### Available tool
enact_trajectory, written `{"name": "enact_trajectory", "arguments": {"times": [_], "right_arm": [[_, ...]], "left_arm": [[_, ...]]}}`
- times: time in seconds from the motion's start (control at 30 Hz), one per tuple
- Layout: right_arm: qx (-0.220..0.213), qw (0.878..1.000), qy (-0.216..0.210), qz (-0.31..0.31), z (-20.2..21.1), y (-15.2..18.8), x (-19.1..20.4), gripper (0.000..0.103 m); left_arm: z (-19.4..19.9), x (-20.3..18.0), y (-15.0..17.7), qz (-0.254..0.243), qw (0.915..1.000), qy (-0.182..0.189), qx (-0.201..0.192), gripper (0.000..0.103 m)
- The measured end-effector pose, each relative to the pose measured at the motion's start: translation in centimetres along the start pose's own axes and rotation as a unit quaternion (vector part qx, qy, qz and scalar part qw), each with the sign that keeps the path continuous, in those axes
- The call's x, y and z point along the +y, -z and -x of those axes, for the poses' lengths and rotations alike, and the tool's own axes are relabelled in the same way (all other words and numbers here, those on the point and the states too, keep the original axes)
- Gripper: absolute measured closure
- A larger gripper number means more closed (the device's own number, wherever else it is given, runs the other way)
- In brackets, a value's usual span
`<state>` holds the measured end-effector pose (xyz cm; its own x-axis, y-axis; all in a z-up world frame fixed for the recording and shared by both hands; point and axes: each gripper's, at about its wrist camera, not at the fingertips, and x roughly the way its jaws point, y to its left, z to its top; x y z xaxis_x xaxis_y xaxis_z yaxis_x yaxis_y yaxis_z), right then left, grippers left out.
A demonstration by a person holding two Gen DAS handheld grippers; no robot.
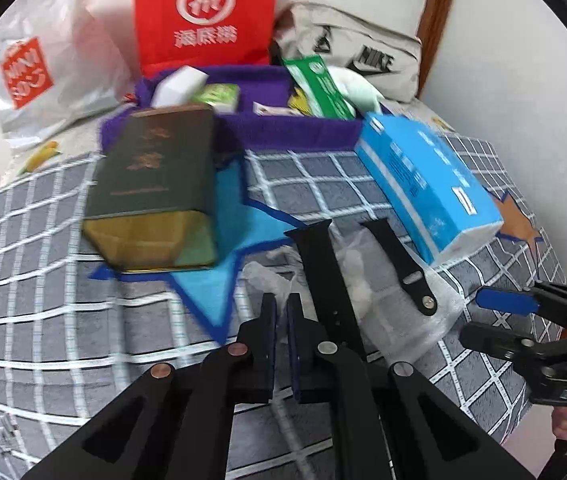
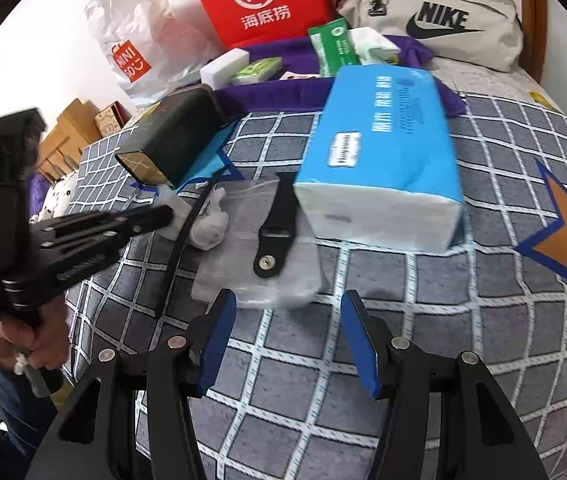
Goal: Organize soft objects
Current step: 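Move both tools back down to the black watch strap and white tissue, then grasp the black watch strap with the right gripper while the left gripper grasps the white tissue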
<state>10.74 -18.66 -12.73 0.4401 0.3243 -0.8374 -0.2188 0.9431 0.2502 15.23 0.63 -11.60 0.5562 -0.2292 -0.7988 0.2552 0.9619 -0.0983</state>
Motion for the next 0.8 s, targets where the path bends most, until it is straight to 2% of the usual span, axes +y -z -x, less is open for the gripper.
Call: {"name": "enact_trajectory", "arguments": {"times": [0.17,0.27,0.47,0.5,0.63,0.8], "right_arm": [[0.008,1.0,0.002,0.002,-1.5,-0.7,0.5,0.049],[0.013,1.0,0.019,0.006,-2.4,-1.0,0.9,0.049],[0.0,0.999,0.035,0.027,-3.2,-1.4,2.2,0.047],[-0.003,0.999,0.039,0.036,-3.3,-1.4,2.4,0.051],[-0.016,0.994,0.076,0.075,-3.5,-0.9,3.0,0.085],[0.001,0.997,0.04,0.073,-2.1,0.5,1.7,0.093]], "left_arm": [[1.8,2.9,0.5,0.029,0.9993,-0.023,-0.01,0.097],[1.4,3.7,1.3,0.033,0.9988,-0.035,-0.001,0.097],[-0.2,3.7,2.3,0.049,0.9982,-0.029,0.02,0.097],[-0.2,3.7,2.5,0.049,0.9982,-0.029,0.019,0.097],[-0.1,3.9,2.5,0.056,0.9981,-0.02,0.018,0.097],[-0.1,4.4,2.6,0.064,0.9978,-0.01,0.015,0.097]]}}
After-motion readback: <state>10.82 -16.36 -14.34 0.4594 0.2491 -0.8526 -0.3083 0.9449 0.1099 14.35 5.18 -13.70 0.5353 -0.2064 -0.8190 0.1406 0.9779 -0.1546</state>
